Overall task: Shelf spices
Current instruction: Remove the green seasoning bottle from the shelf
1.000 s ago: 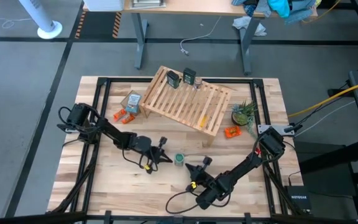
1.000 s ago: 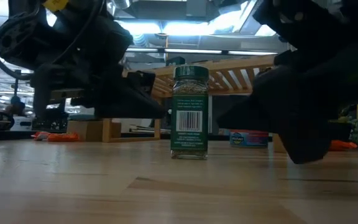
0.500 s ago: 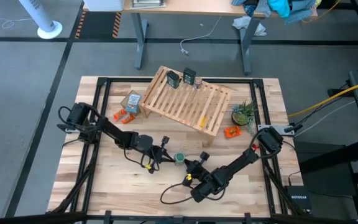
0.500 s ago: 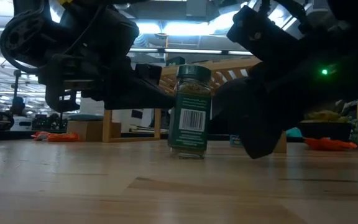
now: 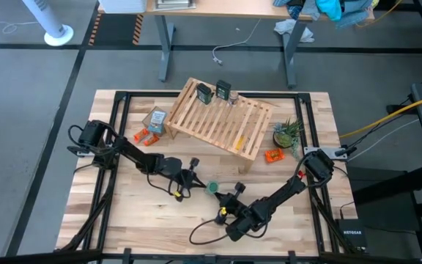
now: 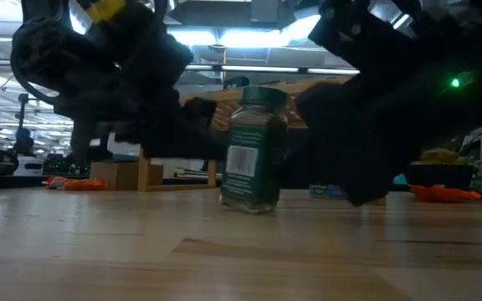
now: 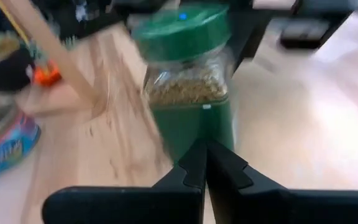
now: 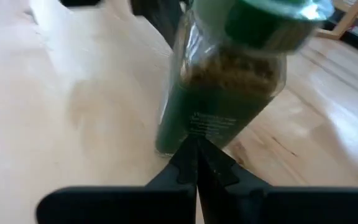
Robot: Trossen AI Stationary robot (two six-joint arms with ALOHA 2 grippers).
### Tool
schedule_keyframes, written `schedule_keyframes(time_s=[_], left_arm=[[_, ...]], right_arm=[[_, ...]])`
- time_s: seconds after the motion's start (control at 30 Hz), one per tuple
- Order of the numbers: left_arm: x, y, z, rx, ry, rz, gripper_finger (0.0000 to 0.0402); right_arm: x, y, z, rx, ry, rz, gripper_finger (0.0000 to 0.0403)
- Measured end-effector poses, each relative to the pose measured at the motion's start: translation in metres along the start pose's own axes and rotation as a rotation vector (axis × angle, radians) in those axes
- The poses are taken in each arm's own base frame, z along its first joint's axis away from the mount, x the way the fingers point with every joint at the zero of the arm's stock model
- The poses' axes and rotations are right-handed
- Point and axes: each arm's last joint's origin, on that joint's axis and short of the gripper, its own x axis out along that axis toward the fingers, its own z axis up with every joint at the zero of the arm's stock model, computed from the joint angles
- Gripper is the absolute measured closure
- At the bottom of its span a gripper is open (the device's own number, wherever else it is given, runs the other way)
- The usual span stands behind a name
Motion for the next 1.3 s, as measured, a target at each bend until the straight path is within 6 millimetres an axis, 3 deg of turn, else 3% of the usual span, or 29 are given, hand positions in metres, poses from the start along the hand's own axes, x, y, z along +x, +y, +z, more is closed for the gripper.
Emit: schedule_keyframes(time_s=[0.67,0.97,1.13,1.3], left_arm=[[-0.003,0.026,-0.016,-0.017,0.077,0.059,0.0401],[-0.018,0.003,-0.036,-0.082,0.153,0.019,0.0401],[-0.019,-0.017,-0.029,-0.075,0.097,-0.038,0.0401],[-0.015,-0.026,-0.018,-0.037,0.039,-0.060,0.0401]], right_arm=[[-0.002,0.010,0.009,0.001,-0.045,0.077,0.0403],[-0.023,0.014,0.001,-0.080,-0.114,0.013,0.0403],[-0.027,0.012,-0.003,-0.124,-0.131,-0.039,0.0403],[-0.017,0.007,-0.002,-0.133,-0.113,-0.066,0.0403]])
